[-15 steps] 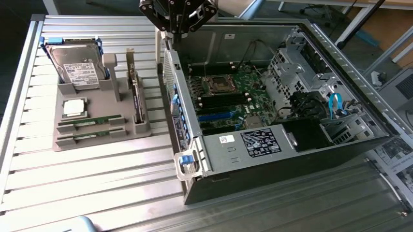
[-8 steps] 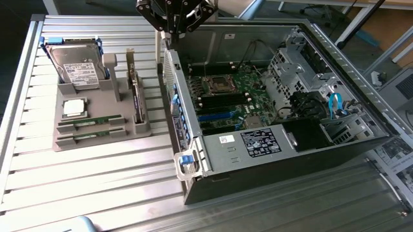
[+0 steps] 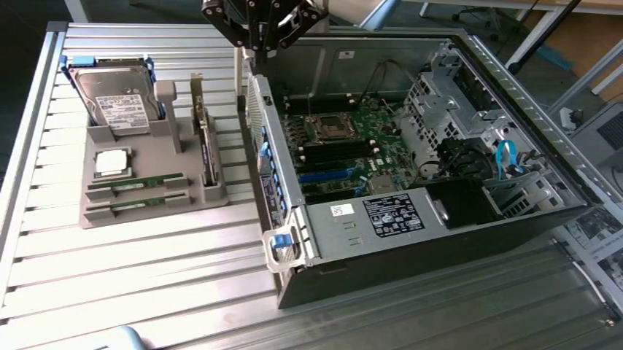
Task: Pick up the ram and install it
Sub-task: 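Reach for the ram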
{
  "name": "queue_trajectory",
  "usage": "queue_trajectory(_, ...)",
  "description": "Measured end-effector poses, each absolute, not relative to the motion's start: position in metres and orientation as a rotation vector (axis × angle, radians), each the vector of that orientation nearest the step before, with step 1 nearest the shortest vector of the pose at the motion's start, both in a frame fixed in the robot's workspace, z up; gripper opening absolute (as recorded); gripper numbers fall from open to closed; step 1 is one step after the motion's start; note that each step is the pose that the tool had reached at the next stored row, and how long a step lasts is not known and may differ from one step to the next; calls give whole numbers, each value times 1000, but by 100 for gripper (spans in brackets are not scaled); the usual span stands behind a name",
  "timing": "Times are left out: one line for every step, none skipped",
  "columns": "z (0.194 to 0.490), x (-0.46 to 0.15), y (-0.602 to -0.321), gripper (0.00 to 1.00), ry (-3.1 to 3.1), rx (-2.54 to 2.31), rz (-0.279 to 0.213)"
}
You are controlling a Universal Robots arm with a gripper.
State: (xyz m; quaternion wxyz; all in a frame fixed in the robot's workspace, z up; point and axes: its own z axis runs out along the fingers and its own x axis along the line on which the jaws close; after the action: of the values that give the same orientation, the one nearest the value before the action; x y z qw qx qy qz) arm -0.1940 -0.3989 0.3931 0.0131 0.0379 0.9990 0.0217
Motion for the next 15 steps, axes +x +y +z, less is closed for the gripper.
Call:
queue_trajectory(393, -195, -399, 11, 3112, 118, 68)
queue_trajectory(393, -196, -399, 11, 3112, 118, 68)
queue_trajectory(393, -196, -399, 11, 3112, 118, 68)
queue_trajectory(393, -197, -399, 11, 3112, 118, 68)
queue_trajectory(393, -197, -399, 11, 3113, 118, 68)
queue_trajectory(393, -198, -399, 11, 3112, 118, 68)
queue_trajectory(393, -198, -399, 11, 3112, 118, 68)
queue_trajectory(393, -199, -399, 11, 3112, 118, 68)
queue_trajectory(393, -199, -399, 11, 3113, 118, 68)
queue_trajectory(393, -200, -399, 11, 3113, 118, 68)
queue_trajectory(393, -201, -399, 11, 3112, 118, 68)
queue_trajectory(393, -201, -399, 11, 3113, 118, 68)
queue_trajectory(393, -202, -399, 11, 3112, 118, 68)
queue_trajectory(393, -203, -399, 11, 3112, 118, 68)
queue_trajectory(393, -203, -399, 11, 3113, 118, 67)
